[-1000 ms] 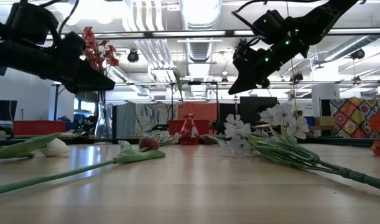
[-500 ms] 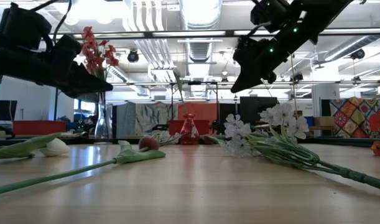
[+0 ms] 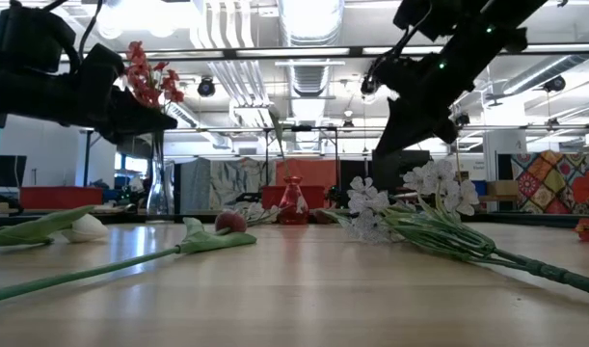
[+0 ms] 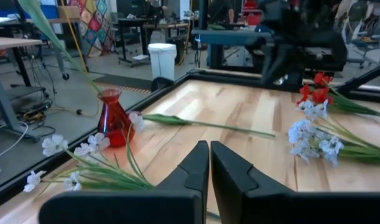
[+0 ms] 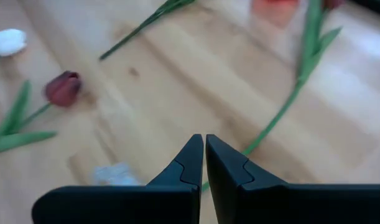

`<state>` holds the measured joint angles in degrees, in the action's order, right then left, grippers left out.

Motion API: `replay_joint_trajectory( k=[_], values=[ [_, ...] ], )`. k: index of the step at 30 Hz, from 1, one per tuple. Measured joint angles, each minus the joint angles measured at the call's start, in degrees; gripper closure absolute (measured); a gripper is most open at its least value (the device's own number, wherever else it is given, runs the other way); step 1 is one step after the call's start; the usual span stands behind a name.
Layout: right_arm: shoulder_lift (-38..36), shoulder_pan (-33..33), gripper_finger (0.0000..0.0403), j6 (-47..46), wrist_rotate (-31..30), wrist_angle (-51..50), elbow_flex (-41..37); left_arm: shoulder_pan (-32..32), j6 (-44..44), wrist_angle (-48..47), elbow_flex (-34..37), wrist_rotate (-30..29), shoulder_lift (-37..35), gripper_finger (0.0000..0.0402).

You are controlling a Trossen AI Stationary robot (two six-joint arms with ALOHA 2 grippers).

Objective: Sort flowers into vase by color
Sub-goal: Put the bottom white flowers into the red vase

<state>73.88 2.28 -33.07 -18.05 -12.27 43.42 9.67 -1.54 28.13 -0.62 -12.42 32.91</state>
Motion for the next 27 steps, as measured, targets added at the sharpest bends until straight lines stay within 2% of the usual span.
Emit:
replay_joint_trajectory(
  k=[7,12,19,27],
  values=[
    [0.1,-6.9,0.0377,-8.7,0.0,0.0,0.0,0.0,0.0,0.8,0.0,0.0,0.2,0.0401],
    [0.1,-11.1,0.0321,-15.4,0.0,-5.8,3.0,0.1,0.0,0.8,0.0,0.0,1.2,0.0401],
    [0.1,-16.7,0.0237,-29.0,1.0,-27.6,12.0,0.1,-0.5,0.8,0.0,0.3,3.6,0.0402],
    [1.4,-21.8,0.0193,-42.9,8.1,-29.4,13.1,0.0,-3.0,1.0,0.0,2.7,5.9,0.0402]
  ],
)
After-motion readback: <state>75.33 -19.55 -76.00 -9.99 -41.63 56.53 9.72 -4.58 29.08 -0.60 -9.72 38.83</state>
